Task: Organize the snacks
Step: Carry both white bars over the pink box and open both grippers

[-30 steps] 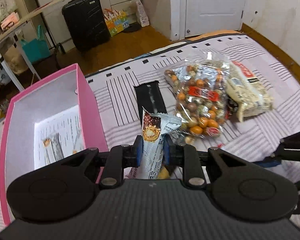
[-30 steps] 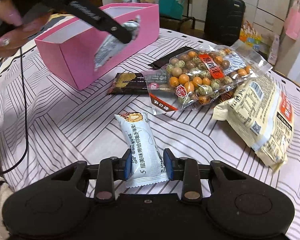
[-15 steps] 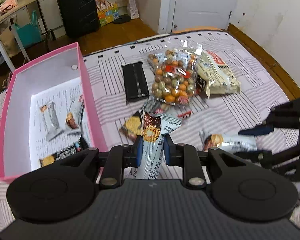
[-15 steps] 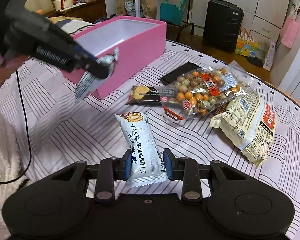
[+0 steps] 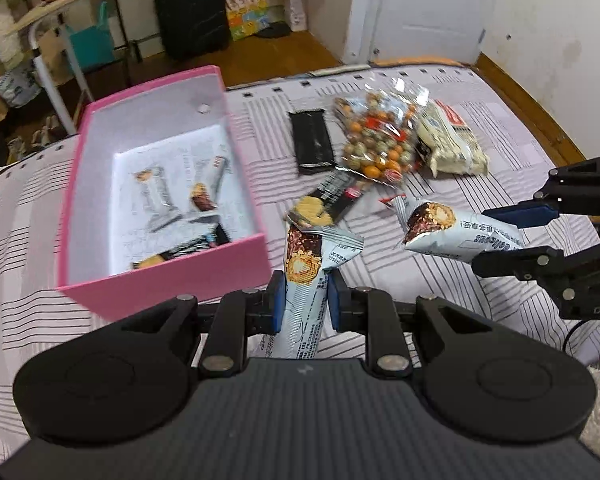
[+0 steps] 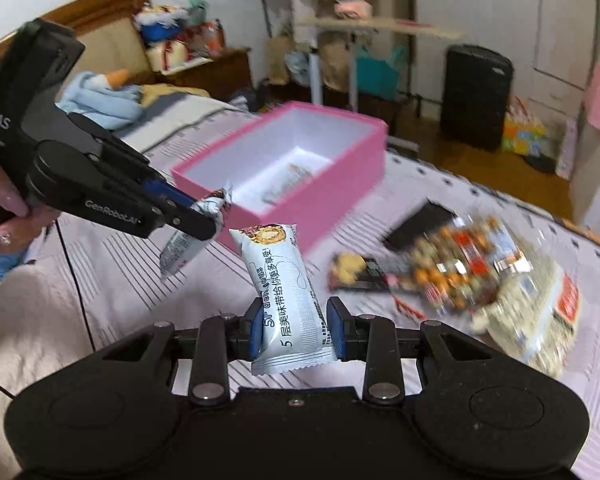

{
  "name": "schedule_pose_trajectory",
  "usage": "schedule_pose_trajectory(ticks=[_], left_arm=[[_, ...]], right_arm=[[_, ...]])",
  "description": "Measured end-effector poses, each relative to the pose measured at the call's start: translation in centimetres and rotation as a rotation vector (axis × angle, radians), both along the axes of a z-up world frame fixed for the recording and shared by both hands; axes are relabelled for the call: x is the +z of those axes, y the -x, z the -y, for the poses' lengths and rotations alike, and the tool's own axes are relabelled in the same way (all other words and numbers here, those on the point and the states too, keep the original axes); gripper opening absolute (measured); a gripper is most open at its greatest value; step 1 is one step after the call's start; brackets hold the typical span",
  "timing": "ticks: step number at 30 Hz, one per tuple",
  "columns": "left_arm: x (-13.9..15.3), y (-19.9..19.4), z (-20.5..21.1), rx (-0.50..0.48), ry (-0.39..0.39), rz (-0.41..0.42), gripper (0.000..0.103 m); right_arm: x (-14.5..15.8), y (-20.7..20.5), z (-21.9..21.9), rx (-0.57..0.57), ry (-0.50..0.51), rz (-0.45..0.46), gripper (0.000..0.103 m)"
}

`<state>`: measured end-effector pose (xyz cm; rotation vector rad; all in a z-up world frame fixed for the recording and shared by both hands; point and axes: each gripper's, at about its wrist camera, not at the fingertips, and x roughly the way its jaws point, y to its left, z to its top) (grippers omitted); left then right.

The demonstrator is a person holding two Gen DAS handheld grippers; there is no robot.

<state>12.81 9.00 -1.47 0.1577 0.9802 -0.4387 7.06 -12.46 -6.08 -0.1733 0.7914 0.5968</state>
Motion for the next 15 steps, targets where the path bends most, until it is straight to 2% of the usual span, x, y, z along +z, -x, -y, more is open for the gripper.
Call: schedule_pose_trajectory(ticks=[8,12,15], left_arm=[[2.5,-2.0,-4.2,0.137,0.07,0.061,0.021],[2.5,-5.0,-6.3,0.26,0.073,0.085,0.021],[1.5,-7.6,-7.8,0.346,0.068,0.076,0.021]], right_arm=[[2.1,-4.2,-4.4,0.094,-0.032,0.102,0.037],[1.6,-8.5,-7.1,0.127,-0.051,0.129,0.037],[0.5,-11.8,-8.9,0.146,-0.05,0.109,0.037]])
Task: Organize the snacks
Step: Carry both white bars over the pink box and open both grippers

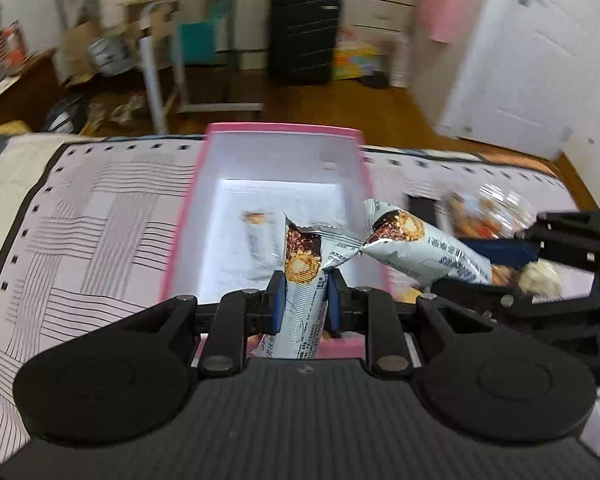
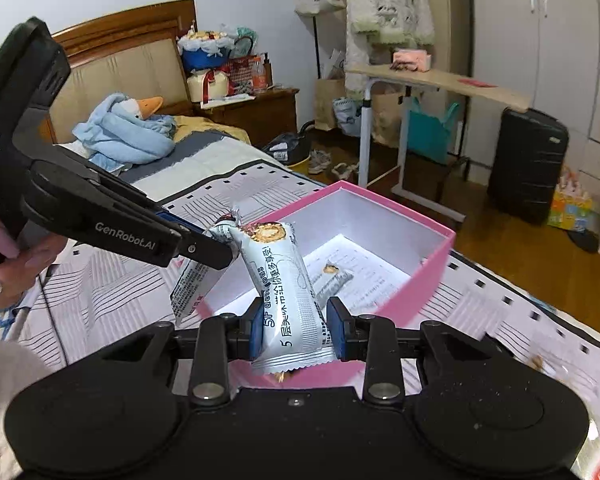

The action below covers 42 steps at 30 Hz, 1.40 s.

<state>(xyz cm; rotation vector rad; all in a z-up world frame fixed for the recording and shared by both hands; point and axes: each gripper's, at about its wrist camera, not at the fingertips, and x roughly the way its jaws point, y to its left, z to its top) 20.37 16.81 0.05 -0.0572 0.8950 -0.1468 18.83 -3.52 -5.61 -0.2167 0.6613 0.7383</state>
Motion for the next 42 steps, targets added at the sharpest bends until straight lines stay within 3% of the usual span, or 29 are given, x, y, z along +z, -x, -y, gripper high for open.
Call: schedule_pose_trajectory(ticks=[4,7,14,16,18,22,25,32,34,38,42], left_arm=[[-2.5,-4.0,-1.5,0.102,0.024,-0.03,0.021],[-5.1,-6.5,-1.8,0.155,-0.002,-0.073,0.021],[-10.0,-9.0,-2.9,0.255,0.007,-0.194,0.025],[-10.5,-9.0,-2.9,0.257,0.002,-0.197,0.029],[-10.3,-8.4,-2.8,0.254,-0.006,-0.179,0.042],[-8.6,-6.6,-2.0,0.217,-0.036,-0.12,0.052],[-6.8,-4.9,-1.2,0.167,-0.037,-0.087,0.054],[-2.1,-1.6,1.6,0.034,-0.031,-0.015,0.07],[-1.0,-1.1,2.9,0.016,-0.018,0.017,0.084],[0.5,-1.2,6.2,-0.058,-0.043,0.05,0.087],[1.3,-1.0,8.8,-0.136,-0.018,0.058,0.089]], right_arm=[[-2.4,-3.1,-2.7,0.003,0.047,-0.025,0.037],[-4.5,-4.4,-4.4,0.001,0.096,-0.027,0.037],[-8.1,-6.2,-7.0,0.095,0.2,-0.082,0.037],[-8.6,-5.9,-7.2,0.109,0.222,-0.059,0.045],[-8.4,-5.0,-6.4,0.081,0.205,-0.016,0.06],[-6.1,-2.9,-3.2,0.046,0.11,-0.008,0.061],[-3.0,-0.6,0.4,0.003,0.029,0.047,0.061],[1.4,4.5,8.4,-0.163,-0.024,0.075,0.061],[2.1,5.6,9.9,-0.189,-0.02,0.092,0.061],[3.4,8.2,13.0,-0.251,-0.037,0.119,0.063],[3.8,9.5,14.2,-0.294,-0.029,0.124,0.076]])
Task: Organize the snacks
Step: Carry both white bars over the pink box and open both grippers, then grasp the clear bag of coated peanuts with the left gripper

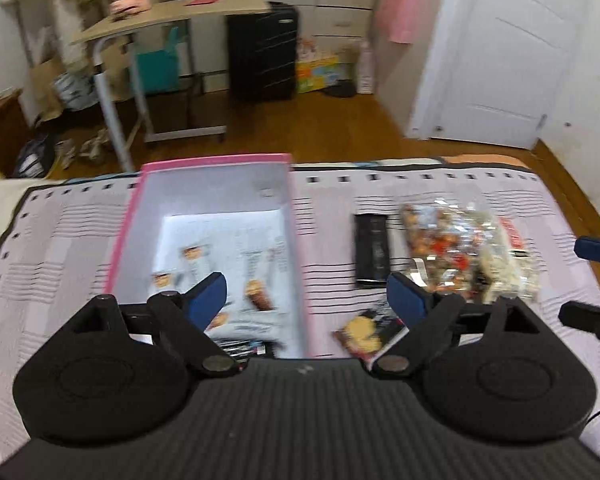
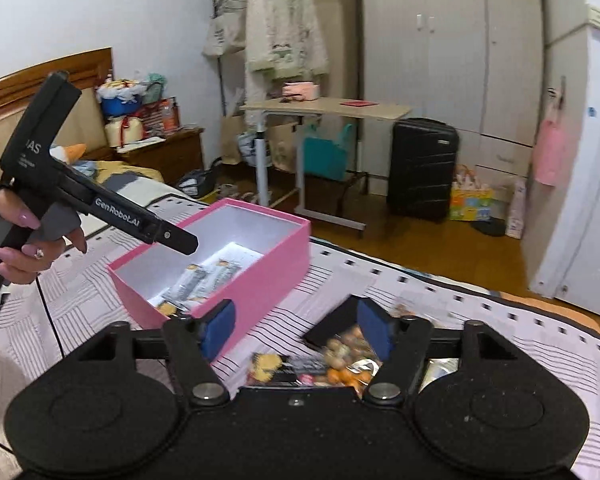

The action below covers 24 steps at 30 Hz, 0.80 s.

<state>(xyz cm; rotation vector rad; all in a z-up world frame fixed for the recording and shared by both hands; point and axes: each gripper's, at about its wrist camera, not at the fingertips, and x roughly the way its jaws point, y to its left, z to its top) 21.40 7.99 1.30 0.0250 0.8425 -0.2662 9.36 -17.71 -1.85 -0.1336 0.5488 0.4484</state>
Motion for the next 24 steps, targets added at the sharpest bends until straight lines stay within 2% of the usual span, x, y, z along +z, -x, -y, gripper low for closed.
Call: schedule_pose_trajectory(ticks=[3,7,11,14,17,20,24], left_arm=[[-0.1,-0.2,2.1,-0.039,0.021,0.013,0.089],[-1.2,-1.5,5.2,-0.099,0.074,-0.003,0.088],[-4.2,-3.8,9.0,-0.138,0.074,-0.025,0.085],[-7.2,-5.4,11.0,-0.124,0.097,-0.04,0.076],[-10.5,-7.0,11.4,-0.091,0.151,-0.057,0.068],[-13.3,-8.1,11.2,-0.076,0.185,-0.078,0.062],[-15.2,-8.9,10.6,-0.087,0.248,-0.086,0.056]], right_arm=[[-0.8,0.0,1.2,-0.025,-0.021,-0.025,0.082],[-3.4,-1.3,2.2,-0.074,-0.034,-0.065,0.082],[-7.2,-3.3,3.3,-0.088,-0.136,-0.128,0.082],[-11.1,-4.4,3.6,-0.146,-0.181,-0.169,0.079],[-14.2,-5.3,3.5,-0.174,-0.203,-0.221,0.077],[-15.8,-5.9,3.5,-0.216,-0.206,-0.24,0.075],[-17.4,-6.7,3.4,-0.245,-0.23,-0.252,0.075]])
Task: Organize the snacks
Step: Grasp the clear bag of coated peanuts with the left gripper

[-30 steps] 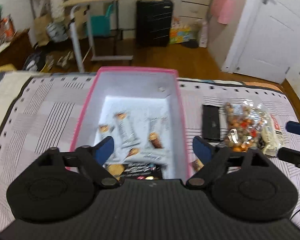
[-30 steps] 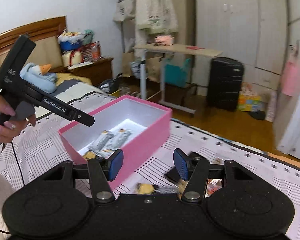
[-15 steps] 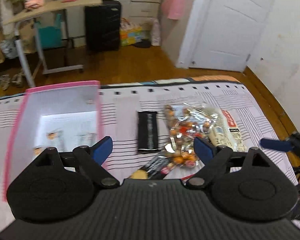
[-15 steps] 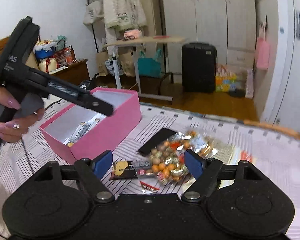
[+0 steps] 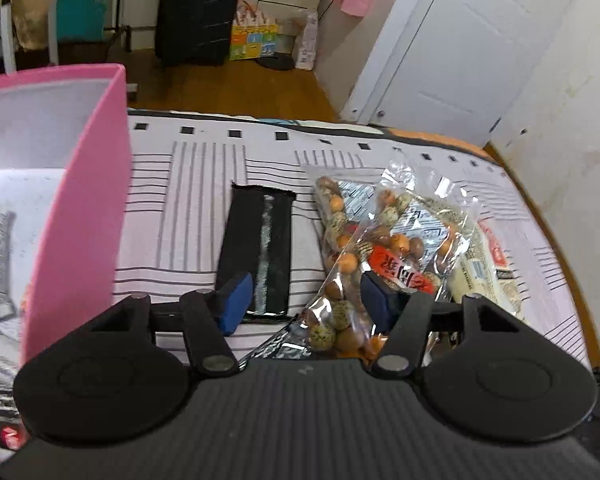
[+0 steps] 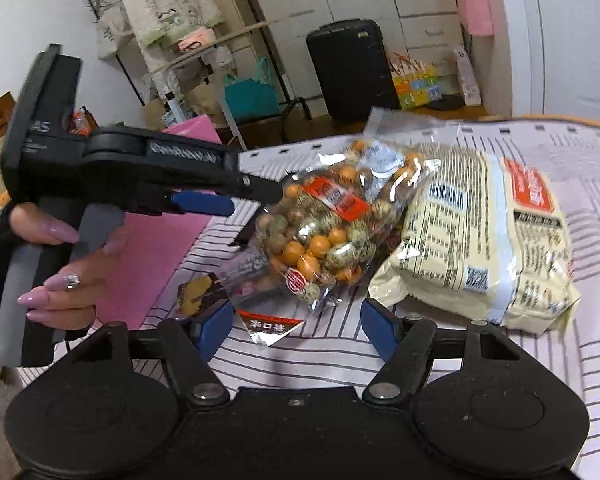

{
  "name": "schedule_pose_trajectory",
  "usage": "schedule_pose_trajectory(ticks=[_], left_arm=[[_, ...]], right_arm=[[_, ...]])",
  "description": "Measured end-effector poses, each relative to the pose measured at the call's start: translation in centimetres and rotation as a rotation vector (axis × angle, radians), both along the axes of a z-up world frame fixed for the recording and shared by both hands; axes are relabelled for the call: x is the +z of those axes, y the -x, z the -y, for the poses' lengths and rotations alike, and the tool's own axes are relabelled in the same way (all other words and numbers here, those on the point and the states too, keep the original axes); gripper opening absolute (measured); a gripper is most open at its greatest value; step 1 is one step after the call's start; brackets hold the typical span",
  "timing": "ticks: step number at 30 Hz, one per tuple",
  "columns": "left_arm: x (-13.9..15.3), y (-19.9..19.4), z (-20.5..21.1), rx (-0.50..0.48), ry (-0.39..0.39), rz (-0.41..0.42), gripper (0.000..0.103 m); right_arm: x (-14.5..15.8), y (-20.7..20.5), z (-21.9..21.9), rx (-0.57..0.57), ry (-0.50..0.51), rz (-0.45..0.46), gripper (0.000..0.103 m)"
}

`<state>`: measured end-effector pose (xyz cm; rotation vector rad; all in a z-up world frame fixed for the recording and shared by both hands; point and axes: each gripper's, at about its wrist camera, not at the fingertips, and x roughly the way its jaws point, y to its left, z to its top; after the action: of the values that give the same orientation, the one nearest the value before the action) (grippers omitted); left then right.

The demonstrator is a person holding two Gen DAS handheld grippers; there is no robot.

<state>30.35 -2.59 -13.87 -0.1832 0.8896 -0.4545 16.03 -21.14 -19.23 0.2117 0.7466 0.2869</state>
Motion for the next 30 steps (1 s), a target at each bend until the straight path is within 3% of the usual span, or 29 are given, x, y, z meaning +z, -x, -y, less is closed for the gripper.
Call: schedule_pose_trajectory(ticks=[2,5,11,13,23,30], left_arm=[[-0.4,-0.3,-0.4,-0.001,0.054,-0.005,0.052],[-1.2,-0.8,-0.2,-0.03,0.082,-0.053,0.036],[-2.4,-1.0,-0.7,-0.117,0.177,-0.242,0.036],[-3.0,-0.7,-0.8,-0.135,0.186,-0.272,0.036],[-3.6,0.6,-0.1,-0.115,0.152,-0.206,0.036],[-3.0,0.9,0.0,-0.156,0.123,-0.227,0.033]], right_arm=[[-0.8,-0.4,-0.2,-0.002,0.004,-0.011,0.075],[-1.5,-0.4,-0.7,-0.008,0.007,-0.013,0.075],[-2.2,-1.6,-1.5,-0.092,0.039,-0.011,0.08],[-2.4,-1.8,-1.6,-0.102,0.051,-0.004,0.081],[-3.3,-2.6,-2.7,-0.089,0.063,-0.001,0.102],[-4.1,-2.8,-4.4,-0.127,0.185,0.041,0.103]])
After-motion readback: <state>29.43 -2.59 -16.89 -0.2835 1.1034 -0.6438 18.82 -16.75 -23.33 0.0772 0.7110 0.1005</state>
